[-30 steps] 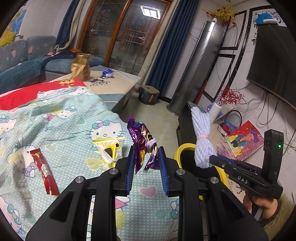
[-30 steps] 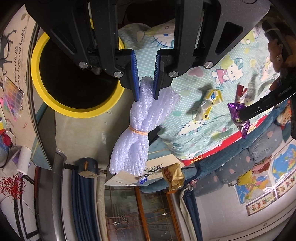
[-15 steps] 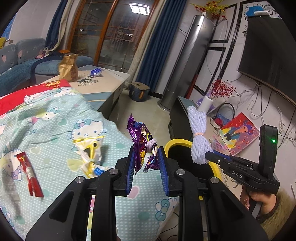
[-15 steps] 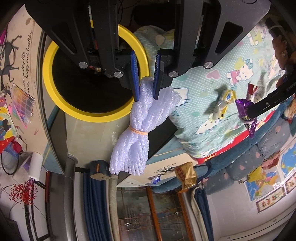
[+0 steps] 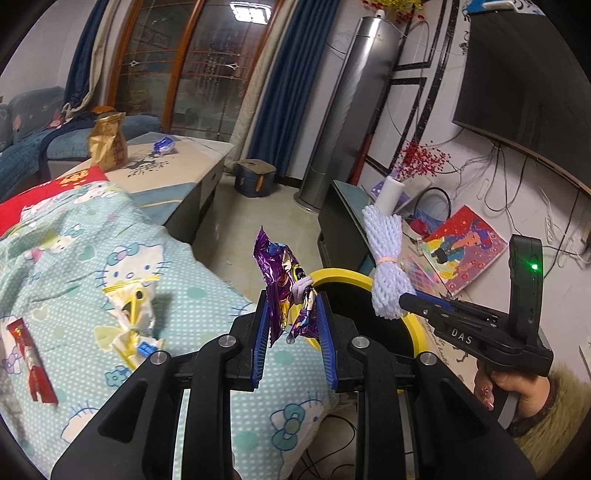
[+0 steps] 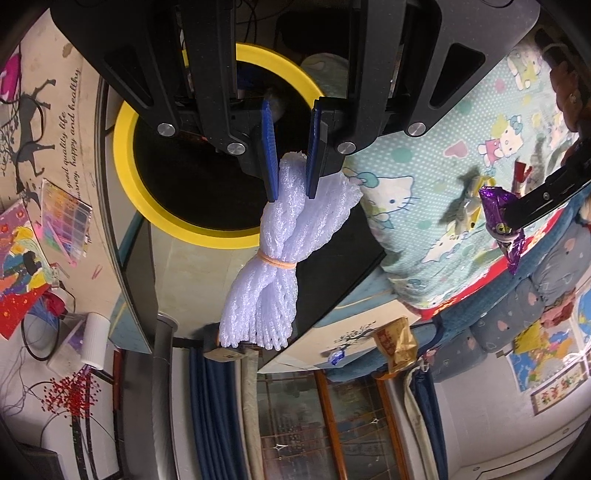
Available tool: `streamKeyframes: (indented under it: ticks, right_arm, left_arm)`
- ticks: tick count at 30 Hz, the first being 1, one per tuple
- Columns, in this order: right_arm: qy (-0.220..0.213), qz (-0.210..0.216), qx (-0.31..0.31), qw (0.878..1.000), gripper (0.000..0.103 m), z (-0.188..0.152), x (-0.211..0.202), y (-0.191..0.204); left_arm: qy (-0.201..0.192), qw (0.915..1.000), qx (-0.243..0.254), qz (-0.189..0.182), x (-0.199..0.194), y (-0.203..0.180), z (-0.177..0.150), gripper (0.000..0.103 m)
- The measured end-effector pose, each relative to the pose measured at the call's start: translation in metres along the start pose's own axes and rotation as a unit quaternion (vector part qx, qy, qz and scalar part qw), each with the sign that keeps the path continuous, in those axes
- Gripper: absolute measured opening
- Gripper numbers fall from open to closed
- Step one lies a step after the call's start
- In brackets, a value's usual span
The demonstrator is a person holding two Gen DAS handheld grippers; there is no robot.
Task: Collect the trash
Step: 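Carry the purple wrapper and white mesh bundle over the yellow bin, then open both tools to drop the wrapper and mesh bundle into the bin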
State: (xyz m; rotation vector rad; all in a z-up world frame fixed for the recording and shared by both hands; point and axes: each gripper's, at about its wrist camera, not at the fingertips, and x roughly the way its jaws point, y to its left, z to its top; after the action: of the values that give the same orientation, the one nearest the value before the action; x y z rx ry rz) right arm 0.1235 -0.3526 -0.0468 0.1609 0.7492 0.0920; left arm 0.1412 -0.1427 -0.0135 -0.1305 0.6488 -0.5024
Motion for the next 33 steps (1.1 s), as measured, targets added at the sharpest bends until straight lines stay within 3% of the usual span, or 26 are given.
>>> streamKeyframes:
  ticks: [17,33]
  right_arm:
    - [0.008,-0.035,0.031,0.999,0.011,-0.005,-0.001,-0.040]
    - [0.039,-0.053,0.041,0.997,0.011,-0.024,0.001,-0.072]
  left_arm:
    - [0.023,0.9983,0.041,-0.035,0.030,-0.042,-0.007,0.024]
    - [0.074,0.9914,0.089,-0.061,0.086,-0.081,-0.024,0.024]
